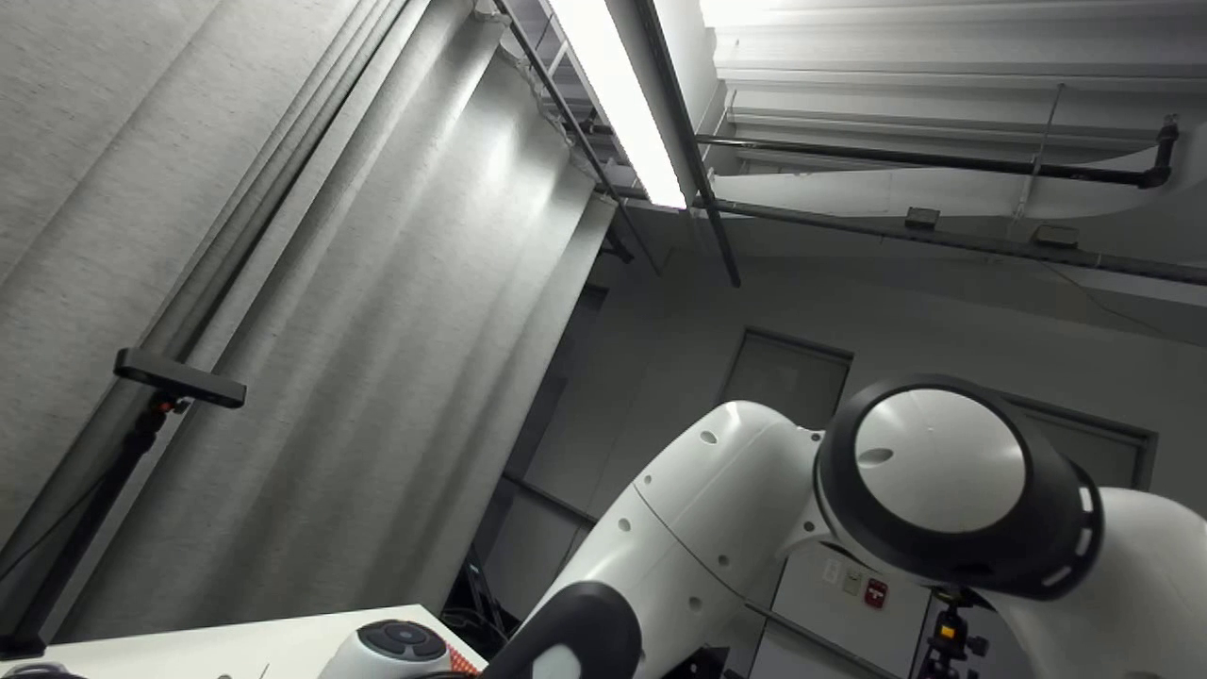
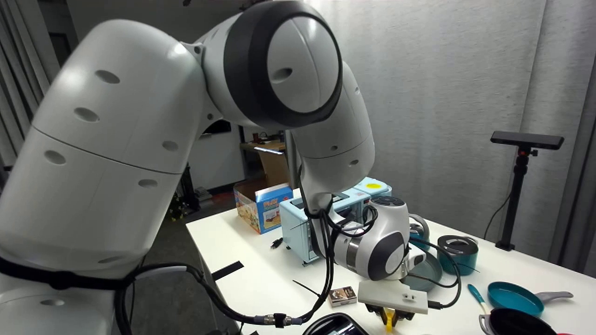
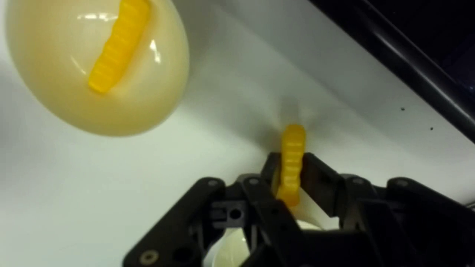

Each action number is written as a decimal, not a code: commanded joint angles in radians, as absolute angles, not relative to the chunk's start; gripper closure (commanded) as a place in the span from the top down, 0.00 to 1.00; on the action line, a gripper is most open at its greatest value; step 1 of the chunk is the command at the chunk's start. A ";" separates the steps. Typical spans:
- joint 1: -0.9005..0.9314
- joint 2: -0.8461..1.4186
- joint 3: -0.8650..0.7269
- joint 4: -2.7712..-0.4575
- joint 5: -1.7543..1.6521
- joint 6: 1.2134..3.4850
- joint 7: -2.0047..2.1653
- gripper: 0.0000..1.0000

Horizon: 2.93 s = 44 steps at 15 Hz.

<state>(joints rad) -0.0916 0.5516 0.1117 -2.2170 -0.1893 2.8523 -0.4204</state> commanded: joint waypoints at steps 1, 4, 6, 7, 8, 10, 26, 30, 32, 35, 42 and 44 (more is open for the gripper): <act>-0.082 0.462 0.075 -2.280 -0.205 2.858 -0.391 0.05; -0.084 0.413 0.058 -2.306 -0.205 2.862 -0.389 0.05; -0.088 0.378 0.052 -2.325 -0.201 2.870 -0.391 0.05; -0.090 0.363 0.049 -2.333 -0.200 2.874 -0.391 0.05; -0.094 0.348 0.046 -2.343 -0.198 2.880 -0.393 0.05; -0.104 0.323 0.036 -2.362 -0.194 2.897 -0.397 0.05; -0.182 0.358 -0.001 -2.374 -0.178 2.929 -0.410 0.05; -0.184 0.392 -0.001 -2.344 -0.178 2.916 -0.410 0.05; -0.186 0.408 0.000 -2.326 -0.179 2.910 -0.410 0.05; -0.186 0.431 0.002 -2.295 -0.180 2.897 -0.411 0.05; -0.183 0.464 0.001 -2.244 -0.181 2.862 -0.408 0.47; -0.183 0.466 0.003 -2.242 -0.180 2.852 -0.408 0.55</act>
<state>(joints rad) -0.1754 0.4561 -0.0077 -2.2667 -0.1866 2.8864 -0.4112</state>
